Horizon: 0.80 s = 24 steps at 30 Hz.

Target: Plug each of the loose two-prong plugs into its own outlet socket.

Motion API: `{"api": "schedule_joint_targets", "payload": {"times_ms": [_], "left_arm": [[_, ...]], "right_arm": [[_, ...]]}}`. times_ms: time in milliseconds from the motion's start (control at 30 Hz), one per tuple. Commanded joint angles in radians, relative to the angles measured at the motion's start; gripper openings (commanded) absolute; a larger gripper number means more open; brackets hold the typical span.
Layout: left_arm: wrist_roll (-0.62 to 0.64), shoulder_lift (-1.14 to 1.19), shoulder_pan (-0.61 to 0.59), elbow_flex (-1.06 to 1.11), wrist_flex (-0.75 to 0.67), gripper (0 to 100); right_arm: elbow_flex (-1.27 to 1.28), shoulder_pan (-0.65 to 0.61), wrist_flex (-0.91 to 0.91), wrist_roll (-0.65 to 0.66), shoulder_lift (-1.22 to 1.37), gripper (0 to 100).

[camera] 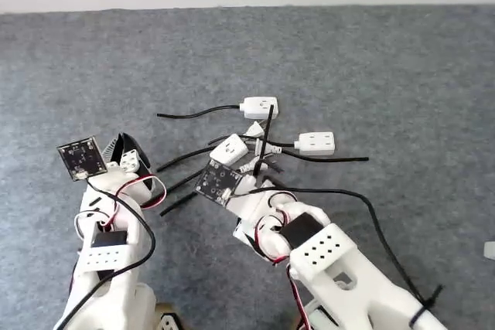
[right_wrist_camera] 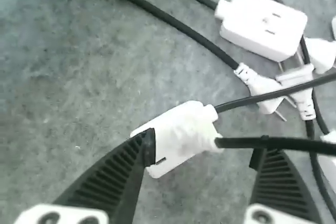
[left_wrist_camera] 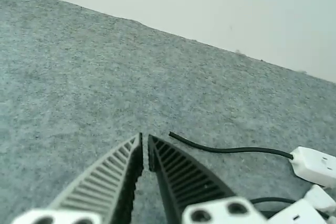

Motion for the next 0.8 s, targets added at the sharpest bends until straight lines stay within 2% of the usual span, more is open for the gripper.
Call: {"api": "schedule_joint_targets", "payload": {"times_ms": [0, 200, 367, 500, 600, 767], "left_arm": [[-0.009, -0.017, 0.003, -0.004, -0.021, 1], [-0.009, -0.015, 0.003, -0.004, -0.021, 1], [-0.009, -0.014, 0.003, -0.004, -0.021, 1], [-0.009, -0.014, 0.003, -0.004, -0.021, 1], [-0.009, -0.014, 0.003, -0.004, -0.021, 1], [-0.009, -0.014, 0.003, -0.004, -0.021, 1]], "right_arm": [[-0.009, -0.005, -0.021, 0.021, -0.028, 28.8], [-0.006, 0.002, -0.042, 0.025, -0.002, 28.8], [-0.02, 0.051, -0.147, 0.058, 0.107, 28.8], [-0.068, 0.054, -0.153, 0.058, 0.202, 28.4], [-0.091, 0.054, -0.159, 0.054, 0.26, 21.5], [-0.117, 0.054, -0.159, 0.058, 0.3, 0.9]]}}
